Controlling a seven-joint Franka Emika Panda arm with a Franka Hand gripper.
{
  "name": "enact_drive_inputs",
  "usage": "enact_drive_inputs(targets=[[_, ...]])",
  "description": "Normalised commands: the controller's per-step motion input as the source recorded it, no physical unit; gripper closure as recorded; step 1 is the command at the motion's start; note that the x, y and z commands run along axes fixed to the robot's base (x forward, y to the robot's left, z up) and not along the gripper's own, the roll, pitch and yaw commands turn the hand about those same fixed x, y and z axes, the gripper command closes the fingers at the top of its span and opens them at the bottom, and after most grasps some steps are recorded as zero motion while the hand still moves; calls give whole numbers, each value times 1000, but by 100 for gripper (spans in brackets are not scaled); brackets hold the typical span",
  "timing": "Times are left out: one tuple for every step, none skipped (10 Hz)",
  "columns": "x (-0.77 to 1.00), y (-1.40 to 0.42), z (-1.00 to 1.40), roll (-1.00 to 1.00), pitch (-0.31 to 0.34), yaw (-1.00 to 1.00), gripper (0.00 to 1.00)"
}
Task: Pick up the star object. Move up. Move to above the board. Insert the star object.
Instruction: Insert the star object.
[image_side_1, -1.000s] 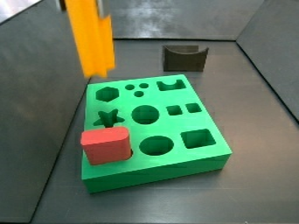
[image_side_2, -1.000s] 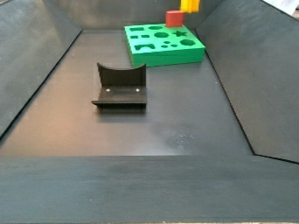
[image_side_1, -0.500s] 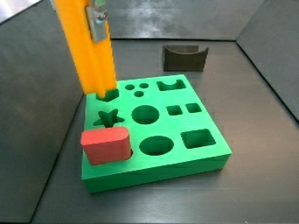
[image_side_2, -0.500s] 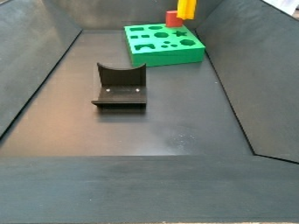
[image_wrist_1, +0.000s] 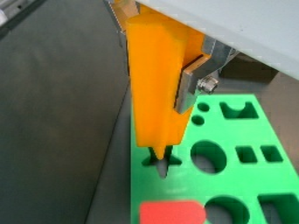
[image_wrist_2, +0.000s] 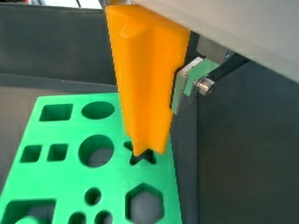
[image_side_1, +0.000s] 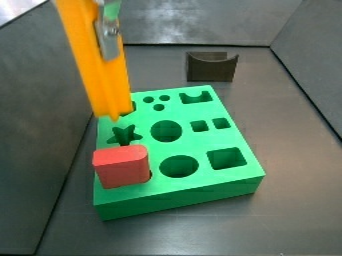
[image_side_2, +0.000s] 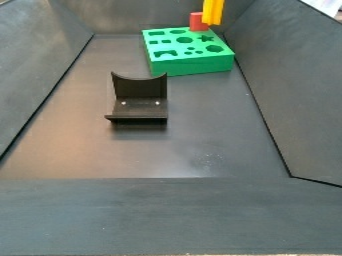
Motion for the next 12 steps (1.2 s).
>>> enact_drive_inputs(targets=[[0,-140,-571,0,-86,0,100],[94,0,-737,9,0,37,100],[154,0,-794,33,0,6,100],[226,0,-837,93,34,11,100],[197,0,-831,136,50,29,100],[146,0,-800,184,57,0,100],[291,0,-820,197,59,0,100],[346,0,-711,249,77,0,100],[406,0,-651,229,56,0,100],[446,-86,-637,171,21,-49,100],[543,-123,-623,101,0,-60,100],[494,-126,-600,43,0,-37,100]])
